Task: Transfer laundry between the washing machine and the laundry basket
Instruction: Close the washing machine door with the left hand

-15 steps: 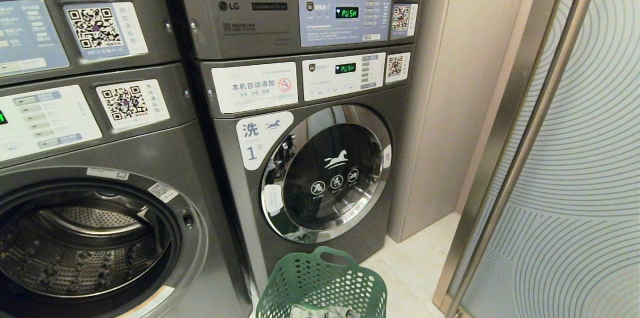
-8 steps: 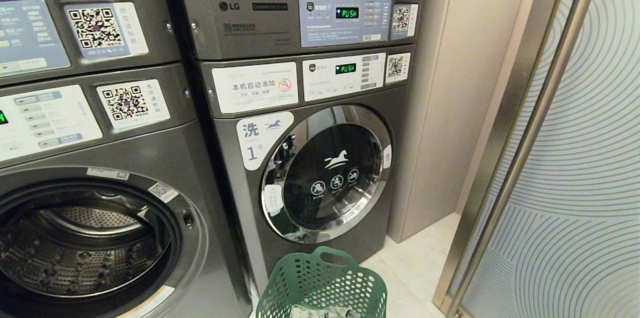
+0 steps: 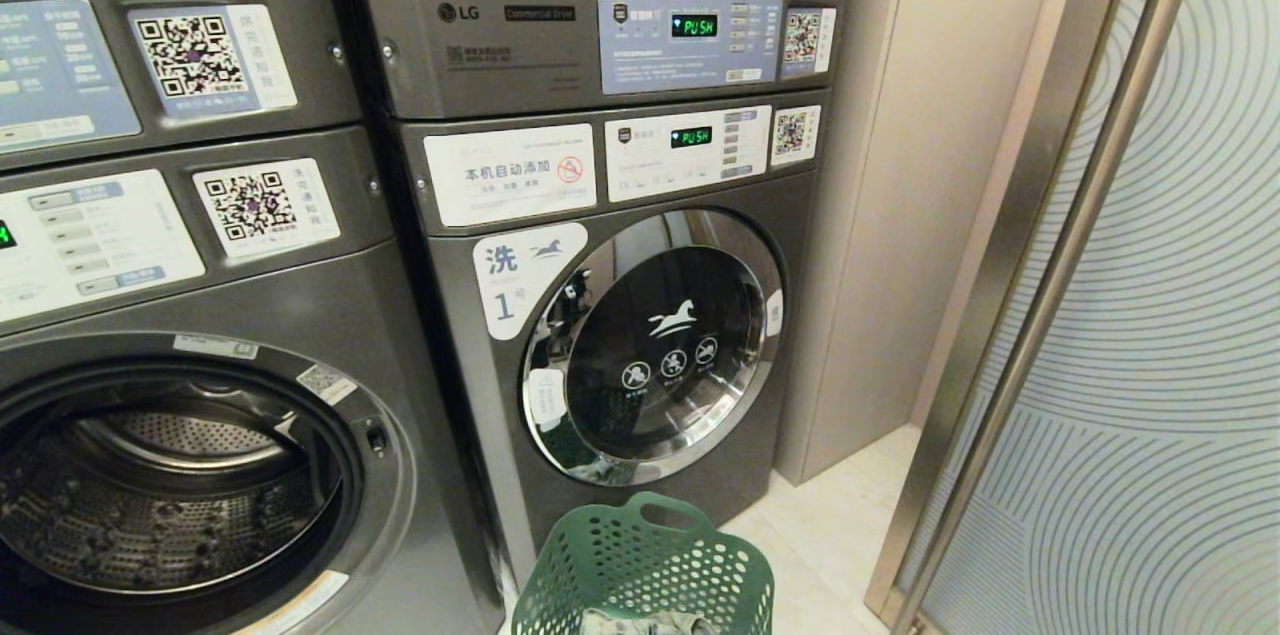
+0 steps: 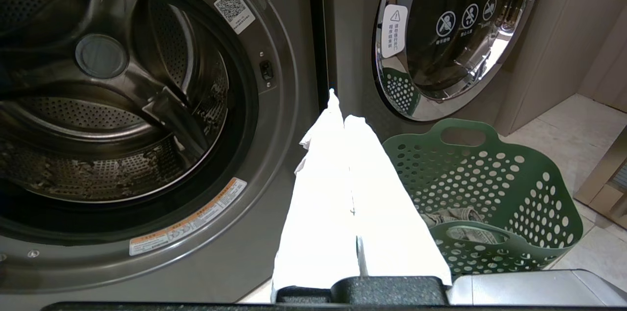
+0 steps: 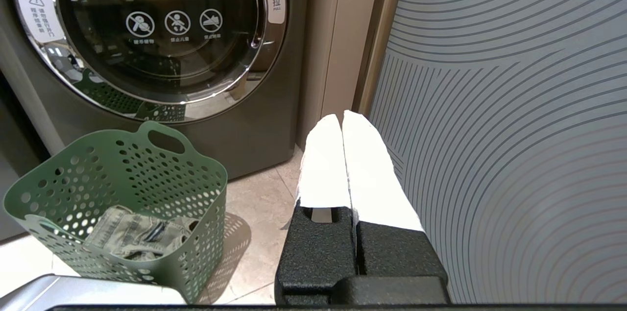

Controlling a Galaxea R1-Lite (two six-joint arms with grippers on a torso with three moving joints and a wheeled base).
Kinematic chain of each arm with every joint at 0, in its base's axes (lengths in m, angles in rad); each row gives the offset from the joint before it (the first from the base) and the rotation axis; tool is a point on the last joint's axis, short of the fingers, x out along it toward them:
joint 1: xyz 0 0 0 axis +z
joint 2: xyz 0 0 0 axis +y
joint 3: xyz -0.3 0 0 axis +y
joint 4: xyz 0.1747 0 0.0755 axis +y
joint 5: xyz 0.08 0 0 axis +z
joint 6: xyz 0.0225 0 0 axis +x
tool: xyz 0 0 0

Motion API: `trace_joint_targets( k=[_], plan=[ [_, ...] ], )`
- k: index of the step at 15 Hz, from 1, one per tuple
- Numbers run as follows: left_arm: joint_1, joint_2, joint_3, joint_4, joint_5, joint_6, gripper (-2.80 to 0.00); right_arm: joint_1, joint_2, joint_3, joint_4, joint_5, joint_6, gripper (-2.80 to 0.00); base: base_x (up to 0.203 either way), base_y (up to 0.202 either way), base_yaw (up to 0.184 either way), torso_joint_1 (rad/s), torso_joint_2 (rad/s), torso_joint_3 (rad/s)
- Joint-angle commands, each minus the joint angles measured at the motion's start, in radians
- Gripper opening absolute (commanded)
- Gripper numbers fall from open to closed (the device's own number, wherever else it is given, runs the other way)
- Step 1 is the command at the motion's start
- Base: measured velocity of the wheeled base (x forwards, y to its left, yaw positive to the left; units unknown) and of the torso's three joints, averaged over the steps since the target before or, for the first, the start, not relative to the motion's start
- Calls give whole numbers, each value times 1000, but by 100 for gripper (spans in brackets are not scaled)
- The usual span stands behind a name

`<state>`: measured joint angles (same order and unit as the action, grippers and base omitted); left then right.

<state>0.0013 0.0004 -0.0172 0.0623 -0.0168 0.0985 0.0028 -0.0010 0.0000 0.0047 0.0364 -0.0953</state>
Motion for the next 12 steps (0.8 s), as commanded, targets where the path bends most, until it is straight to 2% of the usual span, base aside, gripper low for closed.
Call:
trace_joint_targets(
  k=[1, 12],
  plan=[
    [0, -1, 0, 1, 0, 1, -280, 0, 1, 0, 0, 0, 0, -280, 0, 0, 0, 0, 0, 0],
    [0, 0, 0, 1, 0, 4, -280, 0, 1, 0, -2, 7, -15, -280, 0, 0, 0, 0, 0, 0]
  ],
)
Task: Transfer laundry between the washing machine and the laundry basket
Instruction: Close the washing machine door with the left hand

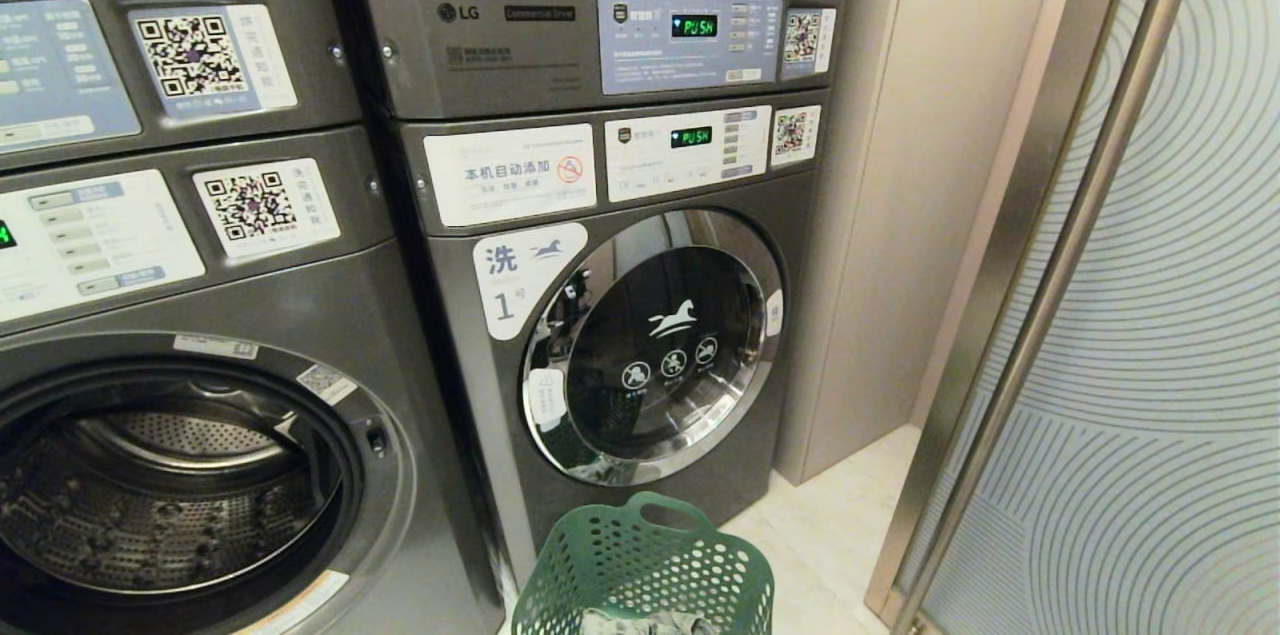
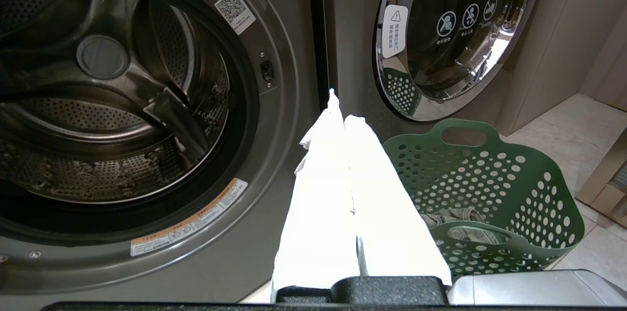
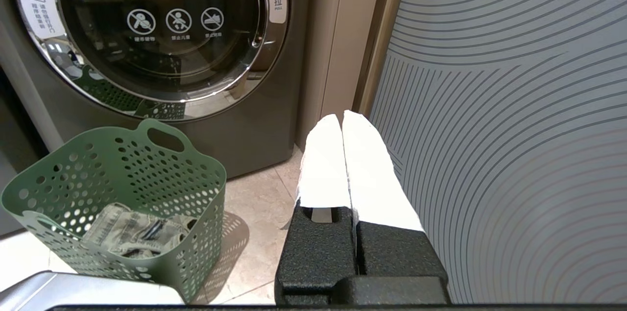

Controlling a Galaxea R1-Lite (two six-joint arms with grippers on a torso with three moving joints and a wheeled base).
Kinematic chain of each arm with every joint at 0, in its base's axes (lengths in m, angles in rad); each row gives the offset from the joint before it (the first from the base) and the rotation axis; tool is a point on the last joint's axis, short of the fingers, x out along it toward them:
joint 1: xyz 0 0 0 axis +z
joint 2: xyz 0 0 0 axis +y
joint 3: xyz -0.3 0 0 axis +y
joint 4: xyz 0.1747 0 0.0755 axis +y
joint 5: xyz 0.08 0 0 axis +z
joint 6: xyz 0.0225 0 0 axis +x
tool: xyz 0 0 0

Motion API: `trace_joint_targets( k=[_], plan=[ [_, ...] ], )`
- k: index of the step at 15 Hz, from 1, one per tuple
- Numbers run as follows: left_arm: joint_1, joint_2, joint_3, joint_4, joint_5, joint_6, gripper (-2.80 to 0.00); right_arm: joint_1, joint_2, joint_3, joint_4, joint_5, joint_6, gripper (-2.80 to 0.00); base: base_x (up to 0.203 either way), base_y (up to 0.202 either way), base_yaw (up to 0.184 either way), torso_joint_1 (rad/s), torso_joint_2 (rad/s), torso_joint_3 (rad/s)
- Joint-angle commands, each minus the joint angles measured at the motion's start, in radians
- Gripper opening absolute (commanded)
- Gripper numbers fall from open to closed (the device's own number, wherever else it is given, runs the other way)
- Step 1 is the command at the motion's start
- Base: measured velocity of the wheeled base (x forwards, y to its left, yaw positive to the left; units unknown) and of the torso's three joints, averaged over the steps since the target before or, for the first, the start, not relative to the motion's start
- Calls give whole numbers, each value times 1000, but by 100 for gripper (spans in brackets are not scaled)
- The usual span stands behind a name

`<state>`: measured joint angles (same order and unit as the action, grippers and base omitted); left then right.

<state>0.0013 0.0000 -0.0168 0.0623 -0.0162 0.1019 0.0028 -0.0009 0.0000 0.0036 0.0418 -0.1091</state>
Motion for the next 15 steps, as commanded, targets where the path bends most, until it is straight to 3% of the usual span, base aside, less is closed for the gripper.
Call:
trace_joint_targets(
  k=[1, 5, 15],
  plan=[
    [0, 0, 0, 1, 1, -1, -280, 0, 1, 0, -1, 1, 0, -280, 0, 0, 0, 0, 0, 0],
    [0, 0, 0, 1, -2, -2, -280, 0, 1, 0, -1, 0, 0, -280, 1, -1, 25, -1, 0, 1],
    [0, -1, 0, -1, 7, -59, -280, 1, 1, 0, -1, -3, 3, -280, 2, -7, 173, 2, 3, 3]
  ],
)
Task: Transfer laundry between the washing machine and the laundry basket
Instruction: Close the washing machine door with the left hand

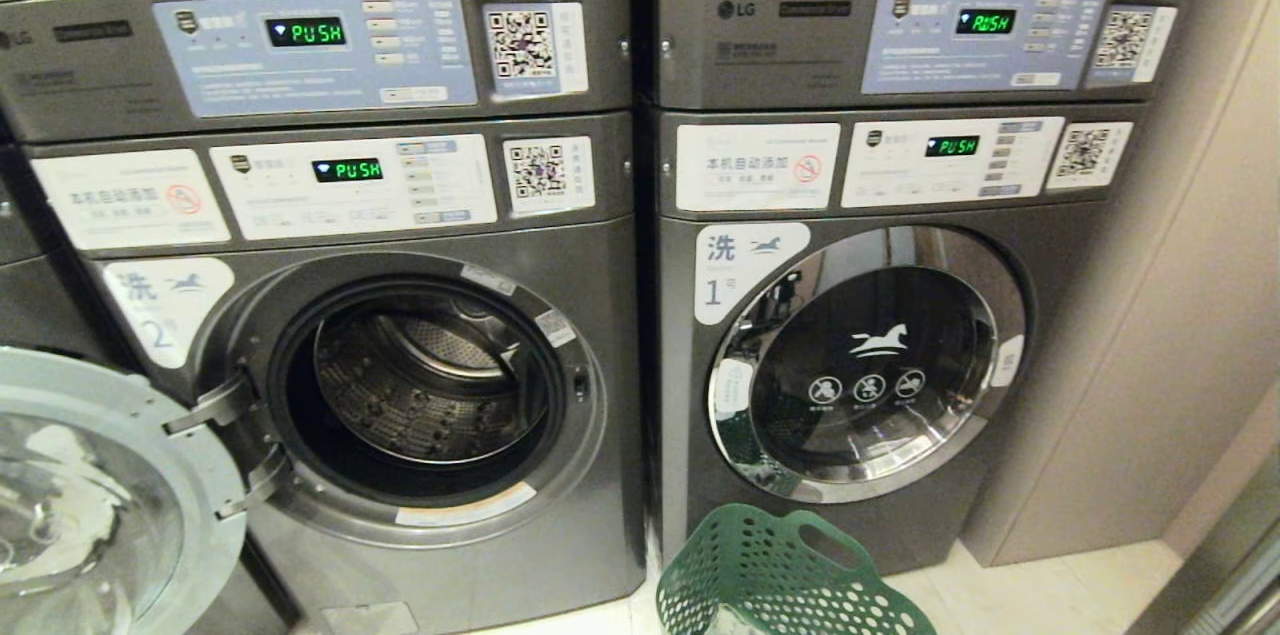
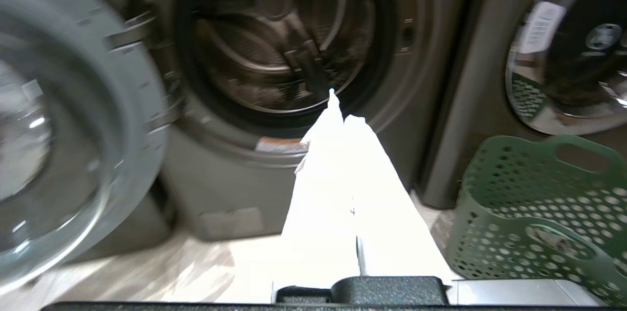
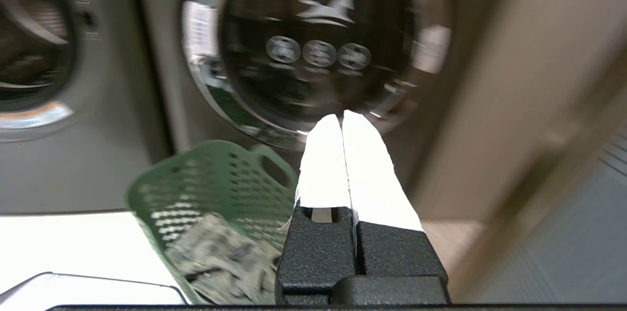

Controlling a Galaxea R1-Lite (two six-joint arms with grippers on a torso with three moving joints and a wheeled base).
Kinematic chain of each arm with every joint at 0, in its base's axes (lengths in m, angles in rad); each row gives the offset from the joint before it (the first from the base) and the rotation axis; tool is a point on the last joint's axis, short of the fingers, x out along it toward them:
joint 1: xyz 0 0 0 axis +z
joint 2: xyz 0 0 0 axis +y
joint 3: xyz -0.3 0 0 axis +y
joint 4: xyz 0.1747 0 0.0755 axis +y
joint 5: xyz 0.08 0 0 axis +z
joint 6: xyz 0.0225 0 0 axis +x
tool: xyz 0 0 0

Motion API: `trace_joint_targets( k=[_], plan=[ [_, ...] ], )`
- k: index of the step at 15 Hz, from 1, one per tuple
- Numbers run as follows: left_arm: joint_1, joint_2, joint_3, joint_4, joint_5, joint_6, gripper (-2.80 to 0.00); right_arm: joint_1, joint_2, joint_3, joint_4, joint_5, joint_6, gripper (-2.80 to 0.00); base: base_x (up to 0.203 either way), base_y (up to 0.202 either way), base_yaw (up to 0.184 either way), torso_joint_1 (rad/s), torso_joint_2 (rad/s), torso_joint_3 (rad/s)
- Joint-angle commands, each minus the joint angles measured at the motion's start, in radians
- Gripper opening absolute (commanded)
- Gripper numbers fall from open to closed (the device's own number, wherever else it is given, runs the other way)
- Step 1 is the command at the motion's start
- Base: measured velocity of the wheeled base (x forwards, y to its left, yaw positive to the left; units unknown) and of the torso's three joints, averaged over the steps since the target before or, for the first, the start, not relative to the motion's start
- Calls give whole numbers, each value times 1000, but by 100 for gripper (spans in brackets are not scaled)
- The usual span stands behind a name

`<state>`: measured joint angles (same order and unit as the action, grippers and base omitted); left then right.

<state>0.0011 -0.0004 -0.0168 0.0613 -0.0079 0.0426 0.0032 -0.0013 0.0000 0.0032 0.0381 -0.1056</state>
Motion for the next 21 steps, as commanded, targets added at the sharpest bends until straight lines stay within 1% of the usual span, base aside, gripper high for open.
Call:
trace_joint_targets(
  k=[1, 3, 5, 13, 19, 21],
  plan=[
    [0, 0, 0, 0, 2, -1, -280, 0, 0, 0, 0, 2, -3, -280, 1, -8, 170, 6, 5, 7],
    [0, -1, 0, 0, 3, 1, -280, 0, 1, 0, 3, 0, 5, -280, 1, -7, 164, 5, 3, -1],
    [0, -1, 0, 0, 2, 5, -280, 0, 1, 0, 3, 0, 6, -280, 1, -5, 86, 2, 1, 7],
    [0, 0, -2, 0, 0, 5, -280, 0, 1, 0, 1, -1, 9, -280, -8, 0, 0, 1, 0, 0],
    [0, 0, -2, 0, 0, 7, -280, 0, 0, 0, 0, -1, 9, -280, -186, 0, 2, 1, 2, 3],
    [0, 0, 0, 0, 0, 7, -280, 0, 1, 0, 0, 0, 9, -280, -114, 0, 0, 5, 2, 5]
  ],
)
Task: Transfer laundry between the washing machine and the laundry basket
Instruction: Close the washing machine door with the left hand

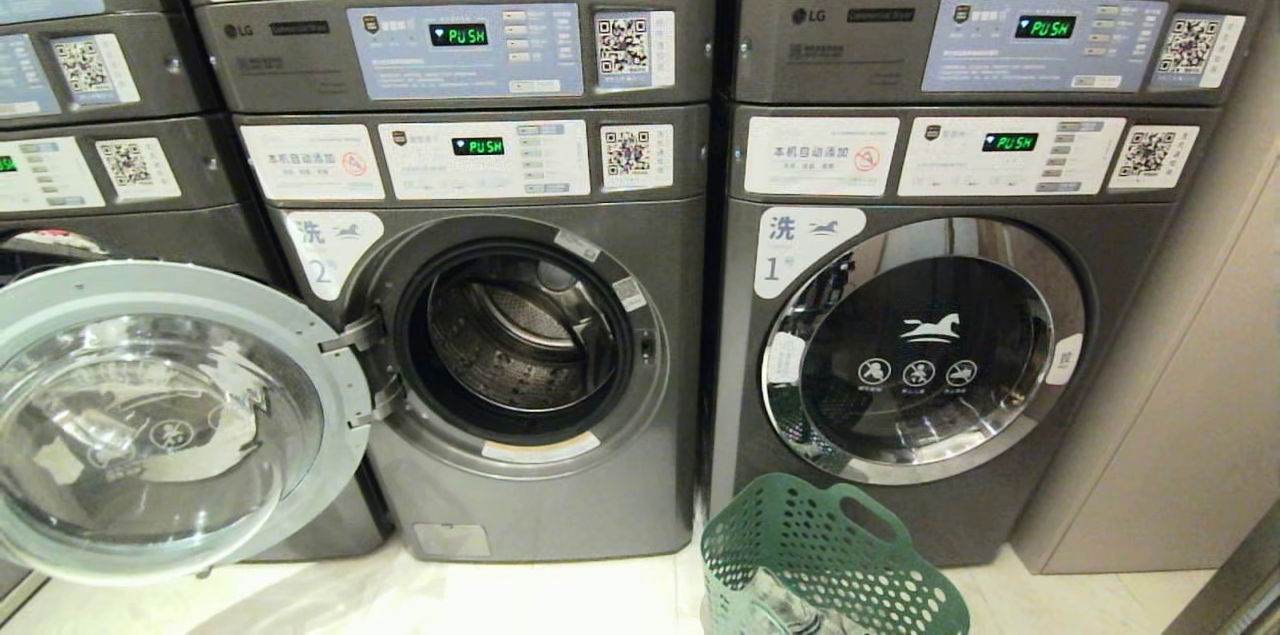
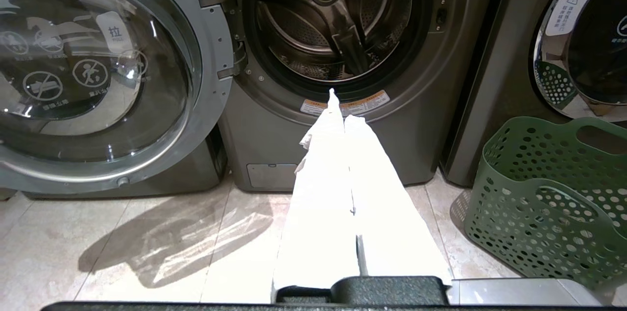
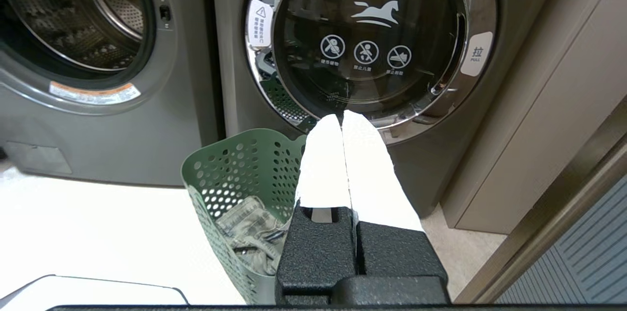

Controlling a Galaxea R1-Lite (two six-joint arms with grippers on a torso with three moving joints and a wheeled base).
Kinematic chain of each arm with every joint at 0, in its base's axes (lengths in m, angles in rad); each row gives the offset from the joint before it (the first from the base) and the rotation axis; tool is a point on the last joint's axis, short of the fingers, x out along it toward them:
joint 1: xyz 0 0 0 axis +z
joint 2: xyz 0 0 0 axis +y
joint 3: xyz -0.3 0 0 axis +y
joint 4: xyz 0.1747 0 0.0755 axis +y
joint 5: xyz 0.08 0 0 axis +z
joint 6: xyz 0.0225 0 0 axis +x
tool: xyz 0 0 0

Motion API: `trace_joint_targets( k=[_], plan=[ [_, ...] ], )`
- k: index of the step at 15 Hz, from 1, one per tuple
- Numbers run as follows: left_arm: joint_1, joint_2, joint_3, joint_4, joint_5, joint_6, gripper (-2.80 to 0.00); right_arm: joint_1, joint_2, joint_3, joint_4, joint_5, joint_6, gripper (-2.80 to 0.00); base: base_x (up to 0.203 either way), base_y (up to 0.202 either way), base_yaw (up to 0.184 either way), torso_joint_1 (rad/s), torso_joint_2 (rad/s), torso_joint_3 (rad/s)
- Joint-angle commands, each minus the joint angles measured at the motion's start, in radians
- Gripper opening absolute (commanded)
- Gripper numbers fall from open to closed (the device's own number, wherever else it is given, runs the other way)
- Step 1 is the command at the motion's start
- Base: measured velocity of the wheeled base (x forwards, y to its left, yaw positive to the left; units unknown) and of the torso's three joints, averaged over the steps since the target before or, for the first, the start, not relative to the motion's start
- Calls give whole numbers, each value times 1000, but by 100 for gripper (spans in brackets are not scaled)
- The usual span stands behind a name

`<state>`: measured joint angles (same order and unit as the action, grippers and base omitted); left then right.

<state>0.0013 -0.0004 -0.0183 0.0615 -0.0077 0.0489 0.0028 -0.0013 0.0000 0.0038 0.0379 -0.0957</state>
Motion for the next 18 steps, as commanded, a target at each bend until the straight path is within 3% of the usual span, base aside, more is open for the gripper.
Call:
trace_joint_targets(
  k=[1, 8, 18],
  plan=[
    [0, -1, 1, 0, 0, 0, -280, 0, 0, 0, -1, 0, -1, -280, 0, 0, 0, 0, 0, 0],
    [0, 0, 0, 0, -2, -9, -280, 0, 1, 0, -1, -1, 1, -280, 2, 26, 0, 1, 1, 0],
    [0, -1, 0, 0, 0, -9, -280, 0, 1, 0, -1, -1, 2, -280, 0, 193, -2, 2, 3, 2]
  ],
)
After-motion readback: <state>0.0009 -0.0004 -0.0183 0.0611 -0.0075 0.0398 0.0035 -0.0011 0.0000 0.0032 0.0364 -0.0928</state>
